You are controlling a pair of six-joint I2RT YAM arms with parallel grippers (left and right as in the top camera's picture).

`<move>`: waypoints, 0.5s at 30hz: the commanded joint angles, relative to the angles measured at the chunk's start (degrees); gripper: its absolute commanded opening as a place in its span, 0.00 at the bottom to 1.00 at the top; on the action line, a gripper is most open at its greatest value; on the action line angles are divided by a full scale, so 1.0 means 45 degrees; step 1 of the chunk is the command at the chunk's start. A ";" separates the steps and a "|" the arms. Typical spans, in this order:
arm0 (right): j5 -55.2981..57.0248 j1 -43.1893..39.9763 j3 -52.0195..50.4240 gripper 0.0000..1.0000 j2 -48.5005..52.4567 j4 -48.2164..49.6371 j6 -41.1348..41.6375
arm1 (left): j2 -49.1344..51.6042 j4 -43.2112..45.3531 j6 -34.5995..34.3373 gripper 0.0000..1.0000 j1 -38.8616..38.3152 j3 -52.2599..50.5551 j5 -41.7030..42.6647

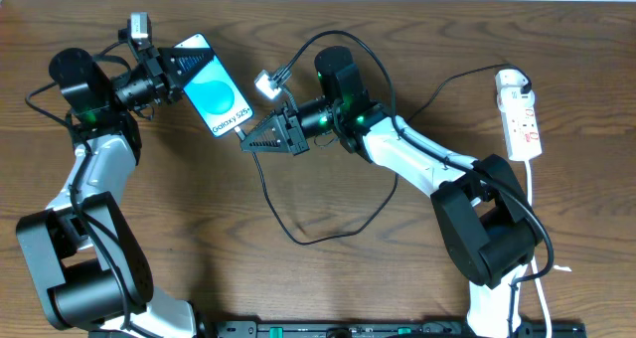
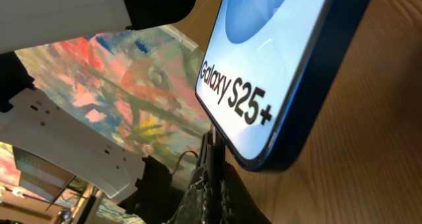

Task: Plug charger to phone and switch on socket
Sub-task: 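Align the plug tip with the phone's bottom port using the right gripper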

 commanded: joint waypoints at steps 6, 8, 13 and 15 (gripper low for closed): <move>0.0087 0.0024 -0.0053 0.01 0.0092 0.0097 0.0199 | 0.0005 0.0068 0.0068 0.07 -0.0126 -0.0005 0.0476; 0.0214 0.0024 -0.0053 0.01 0.0092 0.0078 0.0335 | 0.0005 0.0068 0.0029 0.08 -0.0126 -0.0005 0.0476; 0.0408 0.0024 -0.0053 0.01 0.0092 0.0078 0.0777 | 0.0005 0.0068 0.0029 0.08 -0.0126 -0.0005 0.0476; 0.0452 0.0024 -0.0053 0.01 0.0092 0.0083 0.0991 | 0.0005 0.0068 0.0029 0.08 -0.0126 -0.0005 0.0476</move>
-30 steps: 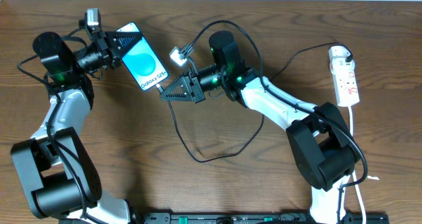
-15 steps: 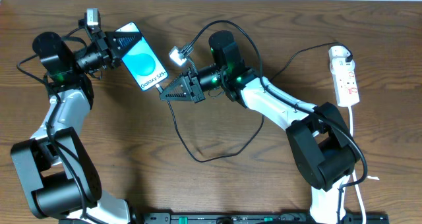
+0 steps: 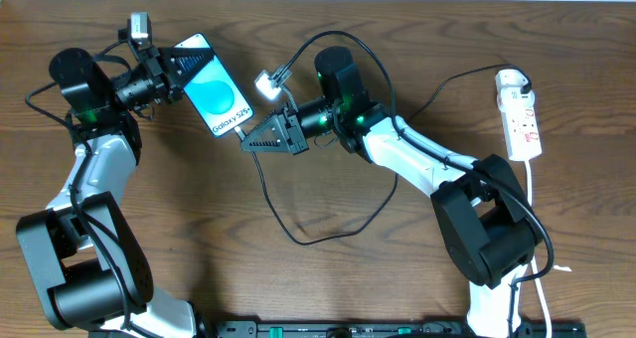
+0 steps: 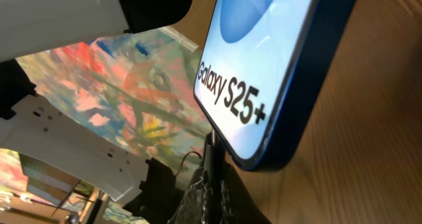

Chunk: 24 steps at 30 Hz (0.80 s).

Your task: Plug charger to phone and switch on socket

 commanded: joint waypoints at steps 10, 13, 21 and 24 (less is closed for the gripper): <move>0.0641 0.0024 -0.0044 0.01 0.0087 0.0131 0.1088 | 0.0005 0.0068 0.0034 0.08 -0.0117 -0.0005 0.0515; 0.0680 0.0024 -0.0044 0.01 0.0087 0.0131 0.1190 | 0.0005 0.0068 0.0029 0.07 -0.0117 -0.0005 0.0515; 0.1015 0.0024 -0.0044 0.01 0.0087 0.0180 0.1744 | 0.0005 0.0068 0.0029 0.07 -0.0117 -0.0005 0.0554; 0.1025 0.0024 -0.0044 0.01 0.0087 0.0277 0.1938 | 0.0005 0.0068 0.0029 0.08 -0.0126 -0.0005 0.0559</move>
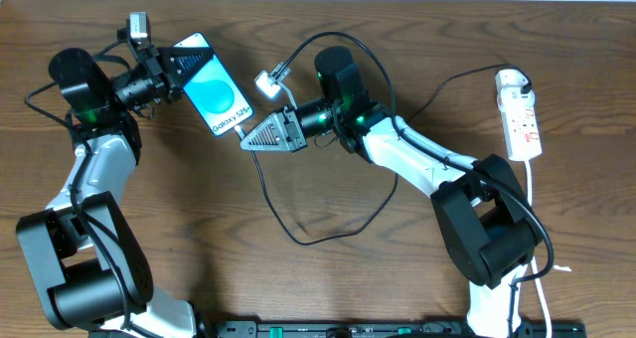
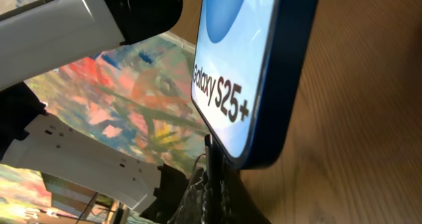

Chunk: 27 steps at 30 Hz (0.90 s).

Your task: Plug charger to phone and switch on socket

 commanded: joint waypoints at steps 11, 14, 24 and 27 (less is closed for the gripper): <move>0.0996 0.0029 -0.0039 0.01 0.0087 0.0170 0.0583 | 0.0005 0.0063 0.0034 0.08 -0.0544 -0.0005 0.0670; 0.0996 0.0029 -0.0039 0.01 0.0087 0.0170 0.0583 | 0.0005 0.0063 0.0029 0.08 -0.0539 -0.0005 0.0719; 0.0899 0.0010 -0.0039 0.01 0.0087 0.0165 0.0578 | 0.0005 0.0063 0.0034 0.07 -0.0539 -0.0005 0.1005; 0.0850 -0.0019 -0.0039 0.01 0.0087 0.0160 0.0578 | 0.0005 0.0073 0.0039 0.07 -0.0539 -0.0005 0.1059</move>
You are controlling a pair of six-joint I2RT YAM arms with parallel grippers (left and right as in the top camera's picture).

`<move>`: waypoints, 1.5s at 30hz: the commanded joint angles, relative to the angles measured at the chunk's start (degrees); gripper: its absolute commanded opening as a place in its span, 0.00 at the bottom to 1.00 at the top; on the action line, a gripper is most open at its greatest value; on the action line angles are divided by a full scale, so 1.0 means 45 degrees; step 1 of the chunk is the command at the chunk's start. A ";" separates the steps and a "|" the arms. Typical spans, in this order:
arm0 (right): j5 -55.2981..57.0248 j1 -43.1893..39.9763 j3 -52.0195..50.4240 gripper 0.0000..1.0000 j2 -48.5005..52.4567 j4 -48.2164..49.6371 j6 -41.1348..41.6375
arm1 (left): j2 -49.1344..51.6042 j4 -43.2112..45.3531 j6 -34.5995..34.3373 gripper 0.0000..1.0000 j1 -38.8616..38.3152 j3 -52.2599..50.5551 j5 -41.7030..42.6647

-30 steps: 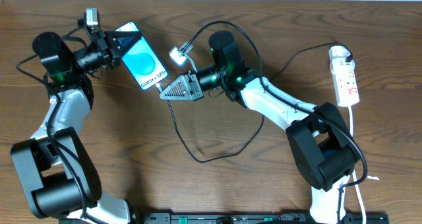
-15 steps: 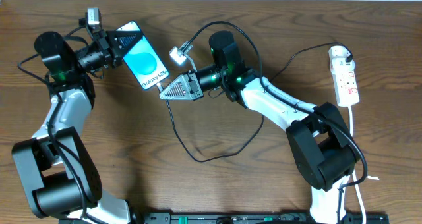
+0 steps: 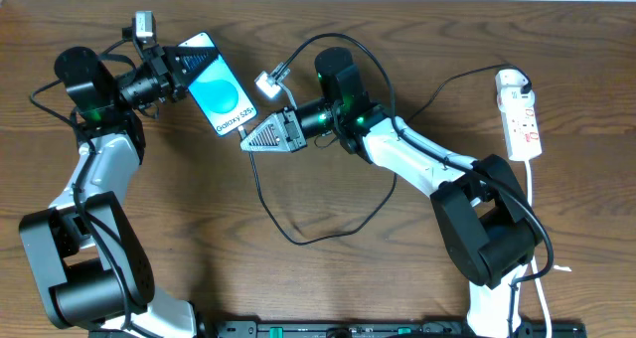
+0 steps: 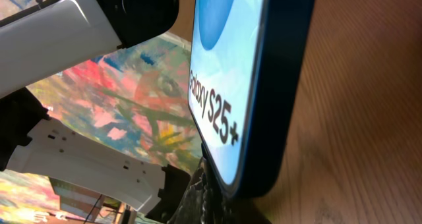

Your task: Plug charger to phone and switch on socket

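A blue Galaxy S25+ phone with its screen lit is held tilted above the table, and my left gripper is shut on its upper end. My right gripper is shut on the charger plug, pressed up against the phone's lower end. In the right wrist view the phone fills the frame nearly edge-on, and my right gripper sits right under its bottom edge, so the plug itself is hidden. The black charger cable loops over the table to the white socket strip at far right.
The brown wooden table carries the slack cable loop in its middle. My right arm stretches across the table from the right. The white left arm link shows behind the phone in the right wrist view.
The left gripper and phone shifted slightly up and right, and the phone tilted. In the right wrist view the phone is closer and more edge-on, and its bottom edge now covers the plug tip.
At first my left gripper held the phone and my right gripper held the plug just at the phone's bottom edge. Then the right gripper turned on its wrist, still at that edge. Now the phone's end sits down over the fingertips.
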 commanded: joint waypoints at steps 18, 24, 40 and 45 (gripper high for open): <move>0.0340 -0.0238 0.0029 0.01 0.0087 0.0068 -0.0092 | 0.0005 0.0452 0.0219 0.08 -0.0267 -0.0005 0.2176; 0.0345 -0.0248 0.0029 0.01 0.0087 0.0073 -0.0117 | 0.0005 0.0452 0.0219 0.08 -0.0267 -0.0005 0.2176; 0.0733 -0.0238 0.0029 0.01 0.0087 0.0087 -0.0112 | 0.0005 0.0452 0.0418 0.07 -0.0272 -0.0005 0.2176; 0.0758 -0.0238 0.0029 0.01 0.0087 0.0092 -0.0107 | 0.0005 0.0452 0.0461 0.07 -0.0282 -0.0005 0.2176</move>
